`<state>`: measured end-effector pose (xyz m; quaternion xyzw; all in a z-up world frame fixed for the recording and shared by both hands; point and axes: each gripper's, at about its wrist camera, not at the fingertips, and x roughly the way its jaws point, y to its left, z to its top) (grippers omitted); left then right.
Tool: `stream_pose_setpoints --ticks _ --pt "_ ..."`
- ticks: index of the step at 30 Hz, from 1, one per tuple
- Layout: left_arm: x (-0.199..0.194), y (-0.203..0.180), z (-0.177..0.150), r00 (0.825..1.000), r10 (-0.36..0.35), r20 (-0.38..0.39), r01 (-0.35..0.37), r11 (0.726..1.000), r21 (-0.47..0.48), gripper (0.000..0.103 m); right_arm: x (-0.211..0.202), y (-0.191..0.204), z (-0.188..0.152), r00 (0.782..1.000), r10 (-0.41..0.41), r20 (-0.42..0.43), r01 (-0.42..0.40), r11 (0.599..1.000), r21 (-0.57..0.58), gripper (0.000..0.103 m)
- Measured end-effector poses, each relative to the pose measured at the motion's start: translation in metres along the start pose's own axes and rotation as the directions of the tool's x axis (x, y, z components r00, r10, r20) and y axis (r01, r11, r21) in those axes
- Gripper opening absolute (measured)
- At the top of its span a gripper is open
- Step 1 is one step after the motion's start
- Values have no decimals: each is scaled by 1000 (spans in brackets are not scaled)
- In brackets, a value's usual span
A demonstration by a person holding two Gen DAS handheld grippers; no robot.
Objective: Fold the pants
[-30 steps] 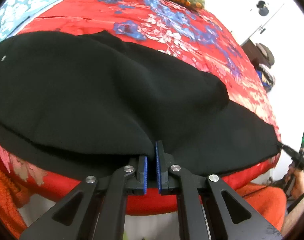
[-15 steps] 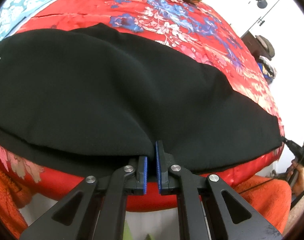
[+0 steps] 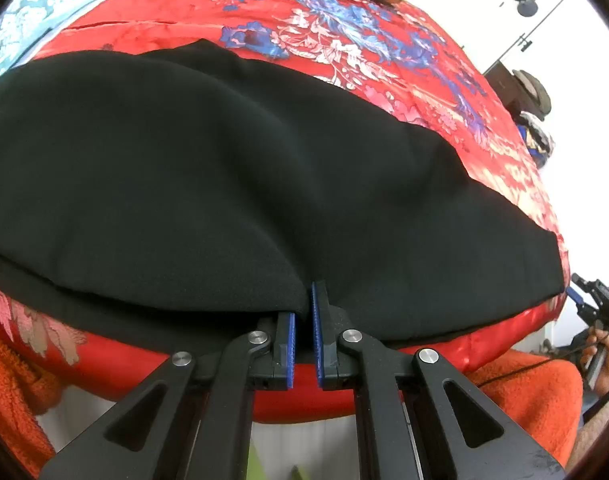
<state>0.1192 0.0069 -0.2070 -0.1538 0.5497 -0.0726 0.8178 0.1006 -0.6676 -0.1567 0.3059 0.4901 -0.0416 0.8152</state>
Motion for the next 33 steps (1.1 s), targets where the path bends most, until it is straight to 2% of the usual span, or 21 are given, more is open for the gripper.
stream_pose_setpoints --ticks 3,4,5,6,8,12,15,18,19,20,21,22,23,24,27,29,31,33 --pt "0 1 1 1000 -4 -3 4 1000 -2 6 12 8 4 996 -93 -16 91 992 -91 47" --pt "1 1 0 1000 -4 -3 4 1000 -1 6 15 10 4 994 -102 -29 98 988 -119 44" --pt "1 0 0 1000 -3 -4 3 1000 0 6 19 13 3 992 -116 -51 107 981 -159 24" --pt "0 0 0 1000 1 -4 -1 1000 3 6 22 19 2 987 -146 -64 130 970 -203 15" --pt "-1 0 -2 1000 -3 -6 3 1000 8 5 22 28 -2 975 -213 -62 188 940 -284 14" --pt "-3 -2 -7 1000 -17 -14 17 1000 21 5 12 32 -7 958 -286 -16 264 905 -334 12" --pt "2 -3 -8 1000 -6 -28 7 1000 28 5 21 25 -10 947 -319 -45 290 904 -316 12" --pt "5 -1 -8 999 -7 -37 7 1000 15 8 25 24 -9 947 -321 -31 298 907 -299 14" --pt "5 -1 -8 999 -4 -42 5 1000 14 10 25 24 -10 945 -327 -22 307 906 -290 18" --pt "5 0 -8 999 -4 -46 5 1000 8 13 23 24 -10 945 -326 -14 310 909 -280 32" --pt "4 1 -9 998 4 -61 -4 1000 0 26 20 24 -10 943 -333 -4 320 910 -264 44" --pt "2 2 -9 997 15 -74 -15 1000 -5 45 14 25 -9 942 -335 12 328 911 -249 65" --pt "-2 4 -11 996 28 -83 -29 1000 -9 53 7 26 -10 940 -338 36 337 911 -238 72" --pt "-10 6 -14 996 39 -82 -40 999 -12 62 -2 29 -10 934 -351 72 358 904 -232 72" --pt "-37 6 -25 999 23 -43 -23 1000 13 66 -26 50 -13 897 -409 169 440 864 -245 84" --pt "-56 7 -26 1000 14 16 -14 1000 21 70 -42 78 -21 876 -411 251 470 844 -259 89" --pt "-68 14 -10 995 17 100 -19 999 26 82 -48 107 -31 881 -376 288 452 850 -272 96" --pt "-72 31 12 981 69 180 -70 998 3 82 -43 136 -45 901 -322 292 403 868 -288 101"
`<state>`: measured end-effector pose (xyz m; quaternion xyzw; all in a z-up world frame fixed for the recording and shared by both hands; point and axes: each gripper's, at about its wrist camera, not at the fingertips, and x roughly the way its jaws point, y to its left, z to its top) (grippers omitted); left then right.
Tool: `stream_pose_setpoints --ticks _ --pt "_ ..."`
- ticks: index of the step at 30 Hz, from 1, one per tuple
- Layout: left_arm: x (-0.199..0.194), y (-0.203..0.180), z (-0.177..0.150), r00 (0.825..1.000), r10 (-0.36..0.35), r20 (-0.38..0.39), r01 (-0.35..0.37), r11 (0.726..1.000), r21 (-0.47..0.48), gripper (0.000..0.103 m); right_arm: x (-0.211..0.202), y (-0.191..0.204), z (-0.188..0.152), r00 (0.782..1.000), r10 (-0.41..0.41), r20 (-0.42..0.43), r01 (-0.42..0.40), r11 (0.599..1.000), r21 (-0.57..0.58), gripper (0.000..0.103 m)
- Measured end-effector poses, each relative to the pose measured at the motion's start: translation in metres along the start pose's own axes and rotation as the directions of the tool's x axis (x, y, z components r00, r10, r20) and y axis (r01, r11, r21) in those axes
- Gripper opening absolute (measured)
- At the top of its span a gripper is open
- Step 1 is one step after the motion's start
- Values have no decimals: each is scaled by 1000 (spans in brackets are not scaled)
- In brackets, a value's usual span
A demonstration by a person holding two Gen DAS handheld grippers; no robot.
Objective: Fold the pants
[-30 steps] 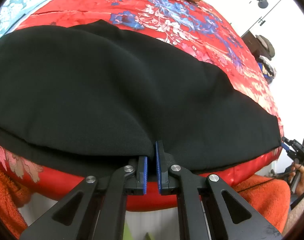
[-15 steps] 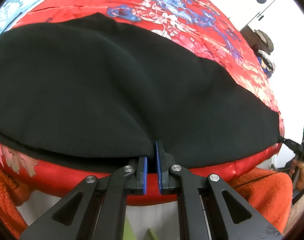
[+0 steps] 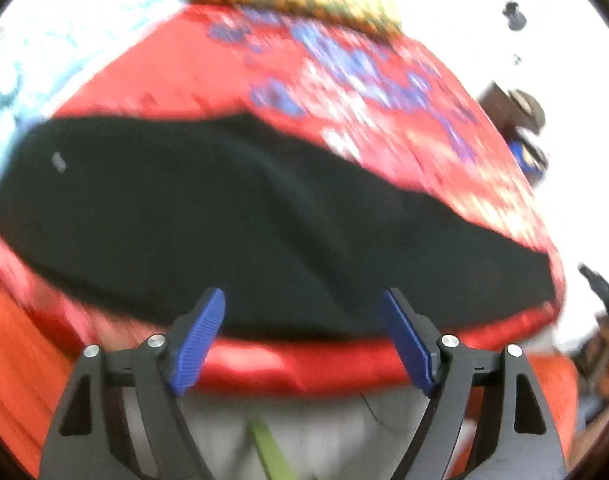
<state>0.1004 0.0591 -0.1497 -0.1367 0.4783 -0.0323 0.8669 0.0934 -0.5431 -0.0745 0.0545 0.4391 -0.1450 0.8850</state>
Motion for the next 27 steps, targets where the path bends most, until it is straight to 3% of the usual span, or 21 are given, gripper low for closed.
stream_pose_setpoints --ticks 3,4,6,7,8,9,11,13,17,19,22,27 --pt "23 31 28 994 100 45 -100 995 4 79 4 67 -13 990 138 -32 -138 990 -23 101" --pt "37 43 33 989 149 12 -149 989 17 63 9 92 -20 982 182 -55 -184 982 -35 101" --pt "60 61 29 979 179 -93 -176 983 43 44 24 141 -38 963 250 -104 -257 965 -57 101" --pt "70 70 17 964 206 -167 -196 978 70 44 32 163 -48 953 274 -131 -285 956 -69 101" --pt "71 72 10 959 218 -180 -203 974 97 44 40 178 -57 946 284 -156 -299 951 -80 101" --pt "63 70 2 962 227 -150 -206 968 144 45 48 193 -66 941 281 -187 -302 949 -94 101" --pt "53 67 -5 952 267 -148 -241 955 173 64 63 214 -90 940 241 -240 -279 950 -140 103" --pt "43 69 -13 956 261 -132 -242 960 144 77 61 219 -104 962 206 -177 -241 949 -203 103" --pt "37 66 -11 971 218 -95 -209 973 102 78 63 219 -104 956 217 -196 -250 954 -166 103" --pt "34 63 1 978 208 -15 -207 976 74 89 63 219 -109 959 222 -178 -252 953 -167 103" --pt "31 64 12 975 214 62 -217 975 45 94 63 215 -110 962 224 -158 -249 954 -165 103" --pt "56 57 25 968 244 56 -248 965 89 94 63 217 -113 963 233 -138 -255 952 -171 103"
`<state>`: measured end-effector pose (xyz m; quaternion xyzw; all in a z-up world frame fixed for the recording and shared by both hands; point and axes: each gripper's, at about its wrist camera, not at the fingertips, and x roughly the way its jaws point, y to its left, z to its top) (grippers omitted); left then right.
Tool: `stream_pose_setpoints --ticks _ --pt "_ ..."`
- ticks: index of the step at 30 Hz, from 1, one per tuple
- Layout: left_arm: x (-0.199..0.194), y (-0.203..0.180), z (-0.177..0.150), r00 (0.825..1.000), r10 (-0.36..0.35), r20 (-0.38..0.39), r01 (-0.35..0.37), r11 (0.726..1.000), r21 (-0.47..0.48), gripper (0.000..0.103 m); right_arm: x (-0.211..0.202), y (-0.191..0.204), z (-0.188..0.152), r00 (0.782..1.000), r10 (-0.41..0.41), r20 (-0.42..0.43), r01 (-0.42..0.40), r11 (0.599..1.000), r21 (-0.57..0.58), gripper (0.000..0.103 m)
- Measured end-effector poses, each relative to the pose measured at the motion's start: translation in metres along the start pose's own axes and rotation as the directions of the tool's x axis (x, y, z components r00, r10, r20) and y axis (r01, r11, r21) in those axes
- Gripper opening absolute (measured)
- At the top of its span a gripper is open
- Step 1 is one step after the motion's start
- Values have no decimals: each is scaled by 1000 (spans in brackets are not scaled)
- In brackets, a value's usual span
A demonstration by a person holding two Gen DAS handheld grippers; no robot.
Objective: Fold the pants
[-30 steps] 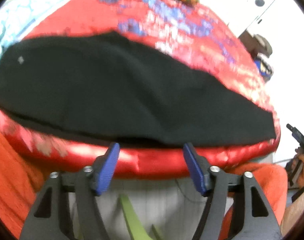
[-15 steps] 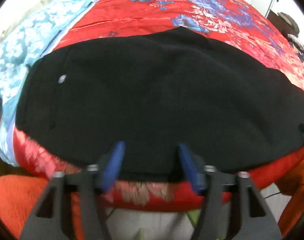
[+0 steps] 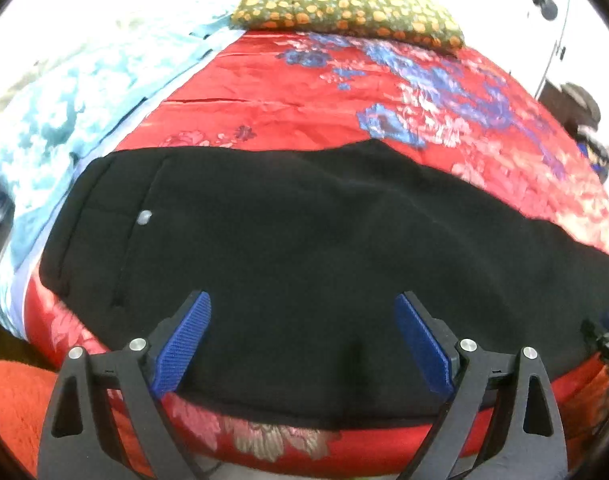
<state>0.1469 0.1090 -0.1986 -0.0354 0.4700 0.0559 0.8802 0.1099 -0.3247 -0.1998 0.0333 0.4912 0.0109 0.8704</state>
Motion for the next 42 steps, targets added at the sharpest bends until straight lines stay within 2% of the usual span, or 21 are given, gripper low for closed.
stream_pose_setpoints --ticks 2,4,7,10,12,16,42 --pt "7 -5 -8 999 12 -34 -10 999 38 94 0 -1 -2 1000 4 10 -4 1000 -5 103" --pt "23 -15 -19 994 33 -102 -23 995 97 94 0 -1 -3 1000 7 18 -7 1000 -9 103" --pt "22 -26 -28 994 88 -71 -77 986 151 97 0 -2 -4 1000 7 22 -7 1000 -11 103" --pt "24 -17 -25 992 50 -117 -38 994 100 99 0 -2 -4 1000 8 23 -7 1000 -11 103" --pt "26 -15 -23 991 44 -128 -31 995 98 100 0 -2 -4 1000 8 24 -8 1000 -11 103" --pt "30 -21 -23 991 67 -116 -54 992 110 102 0 -2 -4 1000 8 26 -8 1000 -11 103" --pt "30 -22 -27 990 94 -103 -81 989 123 102 -2 -3 -5 999 4 36 -3 1000 -8 103"
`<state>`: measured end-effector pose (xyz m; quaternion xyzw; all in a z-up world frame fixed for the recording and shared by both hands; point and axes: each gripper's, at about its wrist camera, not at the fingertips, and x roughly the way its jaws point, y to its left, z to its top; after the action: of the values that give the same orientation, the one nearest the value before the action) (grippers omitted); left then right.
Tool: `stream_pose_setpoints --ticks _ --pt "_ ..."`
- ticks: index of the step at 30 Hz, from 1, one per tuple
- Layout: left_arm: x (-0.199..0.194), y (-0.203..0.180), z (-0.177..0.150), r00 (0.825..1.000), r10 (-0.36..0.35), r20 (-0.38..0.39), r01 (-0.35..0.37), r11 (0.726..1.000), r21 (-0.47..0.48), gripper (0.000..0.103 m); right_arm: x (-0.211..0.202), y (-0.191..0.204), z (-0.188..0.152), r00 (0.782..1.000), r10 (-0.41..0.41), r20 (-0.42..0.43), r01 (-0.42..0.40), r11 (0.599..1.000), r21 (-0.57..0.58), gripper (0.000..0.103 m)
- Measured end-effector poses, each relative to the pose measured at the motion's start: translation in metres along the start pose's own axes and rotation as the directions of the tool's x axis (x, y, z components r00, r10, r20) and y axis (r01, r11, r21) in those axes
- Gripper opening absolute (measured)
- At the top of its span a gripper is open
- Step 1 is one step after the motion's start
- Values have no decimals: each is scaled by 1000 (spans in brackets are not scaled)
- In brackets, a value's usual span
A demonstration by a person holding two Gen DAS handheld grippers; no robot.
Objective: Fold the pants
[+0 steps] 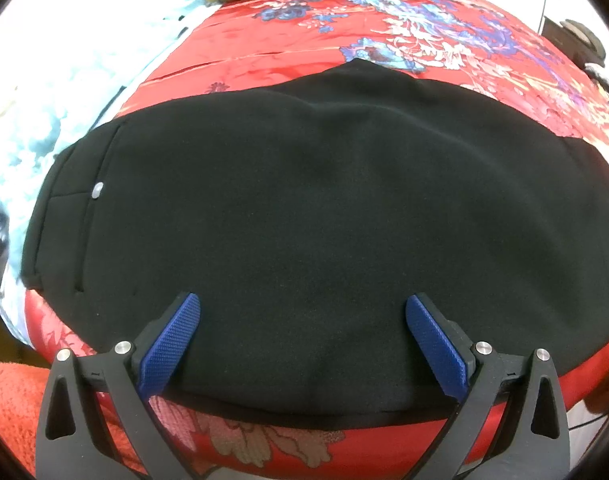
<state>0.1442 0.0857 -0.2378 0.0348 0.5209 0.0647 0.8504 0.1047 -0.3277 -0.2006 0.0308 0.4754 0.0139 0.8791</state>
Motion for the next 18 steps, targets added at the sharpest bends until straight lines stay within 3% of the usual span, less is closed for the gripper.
stream_pose_setpoints --ticks 18 --pt "1 -1 1 1000 21 -3 -21 1000 -8 103 0 2 0 1000 0 11 0 1000 1 103"
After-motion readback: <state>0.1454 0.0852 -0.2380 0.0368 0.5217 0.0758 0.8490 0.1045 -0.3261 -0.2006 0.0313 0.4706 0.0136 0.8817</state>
